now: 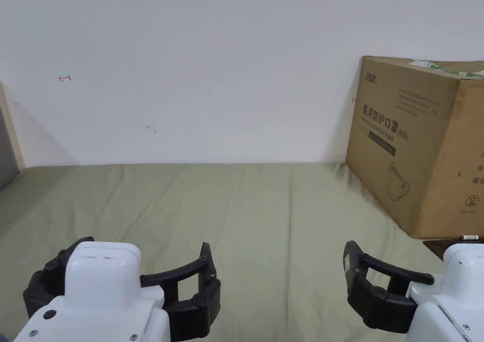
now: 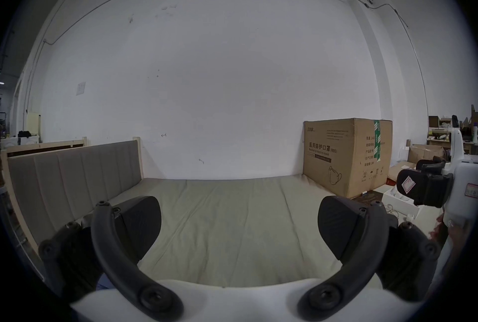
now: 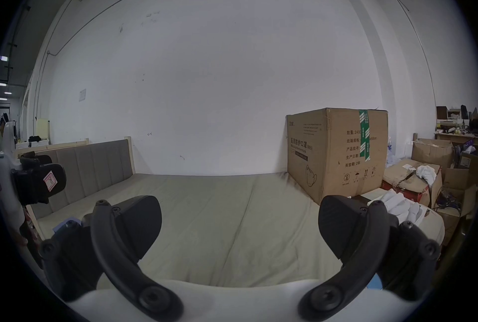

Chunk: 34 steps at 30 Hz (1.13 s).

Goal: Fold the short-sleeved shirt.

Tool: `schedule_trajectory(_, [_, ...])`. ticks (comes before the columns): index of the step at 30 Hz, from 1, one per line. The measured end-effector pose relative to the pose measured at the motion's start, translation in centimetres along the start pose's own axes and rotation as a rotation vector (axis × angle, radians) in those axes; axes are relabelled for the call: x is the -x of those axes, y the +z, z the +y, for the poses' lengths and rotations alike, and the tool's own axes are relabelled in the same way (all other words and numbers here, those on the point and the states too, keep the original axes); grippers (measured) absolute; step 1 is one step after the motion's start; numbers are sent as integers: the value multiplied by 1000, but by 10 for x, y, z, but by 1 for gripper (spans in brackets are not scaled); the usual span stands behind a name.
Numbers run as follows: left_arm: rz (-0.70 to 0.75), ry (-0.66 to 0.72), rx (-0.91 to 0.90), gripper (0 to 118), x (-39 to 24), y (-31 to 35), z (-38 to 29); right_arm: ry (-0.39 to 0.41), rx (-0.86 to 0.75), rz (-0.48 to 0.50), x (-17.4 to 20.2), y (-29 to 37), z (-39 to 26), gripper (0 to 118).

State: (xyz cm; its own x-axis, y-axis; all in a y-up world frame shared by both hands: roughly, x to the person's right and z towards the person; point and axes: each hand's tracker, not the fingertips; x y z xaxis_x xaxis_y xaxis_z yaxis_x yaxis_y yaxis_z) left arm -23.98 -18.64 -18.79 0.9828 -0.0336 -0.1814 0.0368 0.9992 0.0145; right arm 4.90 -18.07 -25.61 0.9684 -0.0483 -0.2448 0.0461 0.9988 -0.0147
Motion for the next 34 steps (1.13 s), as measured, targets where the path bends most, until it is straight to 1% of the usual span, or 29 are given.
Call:
schedule_trajectory(2, [-15, 4, 35, 118, 0, -3, 8, 17, -4, -9, 3, 0, 1, 118])
schedule_trajectory(4, [-87, 44, 59, 118, 3, -7, 4, 30, -3, 2, 8, -1, 2, 118])
schedule_trajectory(5, [-89, 53, 63, 118, 3, -6, 10, 33, -1, 12, 10, -1, 2, 118])
schedule_trajectory(7, [-48, 65, 57, 118, 2, -6, 9, 33, 2, 25, 12, -1, 3, 118])
schedule_trajectory(9, [-39, 75, 54, 118, 2, -4, 13, 37, 8, 37, 16, -3, 3, 118])
schedule_trajectory(12, [-1, 44, 70, 118, -1, -8, 9, 48, 19, 49, 17, -5, 2, 118])
schedule_trajectory(16, [-12, 25, 70, 118, -4, -7, 10, 62, 29, 48, 20, -5, 1, 118])
schedule_trajectory(22, [-42, 87, 66, 118, -3, -6, 19, 71, 44, 53, 21, -5, -2, 118])
schedule_trajectory(26, [-21, 100, 73, 118, -6, -8, 25, 59, 64, 54, 20, -6, -4, 118])
schedule_trajectory(29, [-2, 124, 85, 118, -7, -9, 26, 69, 61, 47, 20, -5, -6, 118])
schedule_trajectory(34, [-72, 222, 77, 118, -1, -7, 25, 70, 66, 50, 19, -5, -8, 118])
